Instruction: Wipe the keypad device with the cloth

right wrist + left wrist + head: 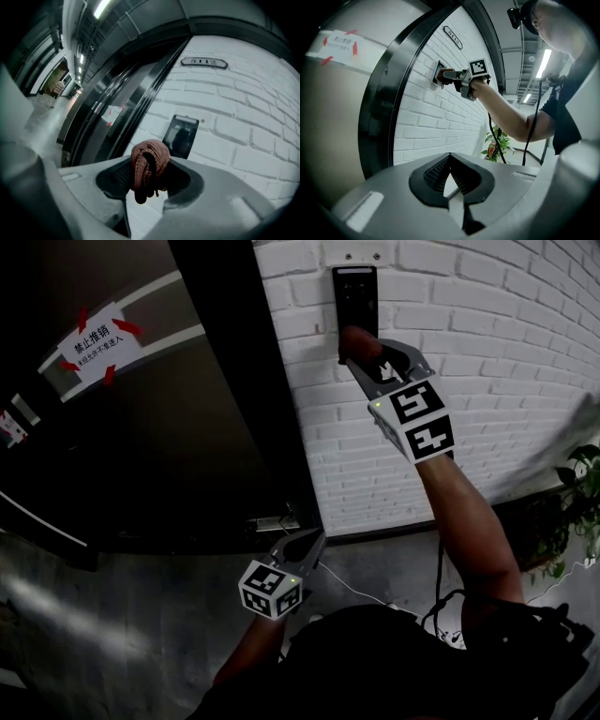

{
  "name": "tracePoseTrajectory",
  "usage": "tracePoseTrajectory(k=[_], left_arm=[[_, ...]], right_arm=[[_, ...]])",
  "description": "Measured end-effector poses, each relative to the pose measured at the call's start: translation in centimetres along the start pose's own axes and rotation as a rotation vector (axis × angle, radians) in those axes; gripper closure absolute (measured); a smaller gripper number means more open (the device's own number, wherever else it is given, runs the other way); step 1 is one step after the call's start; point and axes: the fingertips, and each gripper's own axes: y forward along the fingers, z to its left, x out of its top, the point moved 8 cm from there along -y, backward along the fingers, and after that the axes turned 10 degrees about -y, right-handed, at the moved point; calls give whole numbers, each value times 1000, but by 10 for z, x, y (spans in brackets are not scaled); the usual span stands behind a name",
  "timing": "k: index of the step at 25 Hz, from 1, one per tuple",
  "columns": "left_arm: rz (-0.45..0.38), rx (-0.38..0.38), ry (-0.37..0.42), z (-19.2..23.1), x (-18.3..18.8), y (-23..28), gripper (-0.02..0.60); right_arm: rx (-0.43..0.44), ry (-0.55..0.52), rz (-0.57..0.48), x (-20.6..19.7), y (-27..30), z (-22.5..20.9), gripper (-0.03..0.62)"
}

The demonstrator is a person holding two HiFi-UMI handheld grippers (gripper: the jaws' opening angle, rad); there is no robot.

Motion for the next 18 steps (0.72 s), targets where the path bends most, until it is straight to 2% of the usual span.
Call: tracePoseTrajectory(k=[4,8,14,18], left_arm=[[-7,6,-8,-2,4,-4,565],[-21,30,-10,2,4,-10,565],[-48,57,-1,10,4,-12,565],[-48,63,-9,12,3,-13,565]], right_arm=[[-61,-50,-84,35,-5,-21,445],[-114,-78,-116,58,0,-43,444],[-193,-150,-104,81,21,-72,445],[-195,-151,-90,81,34,-77,445]])
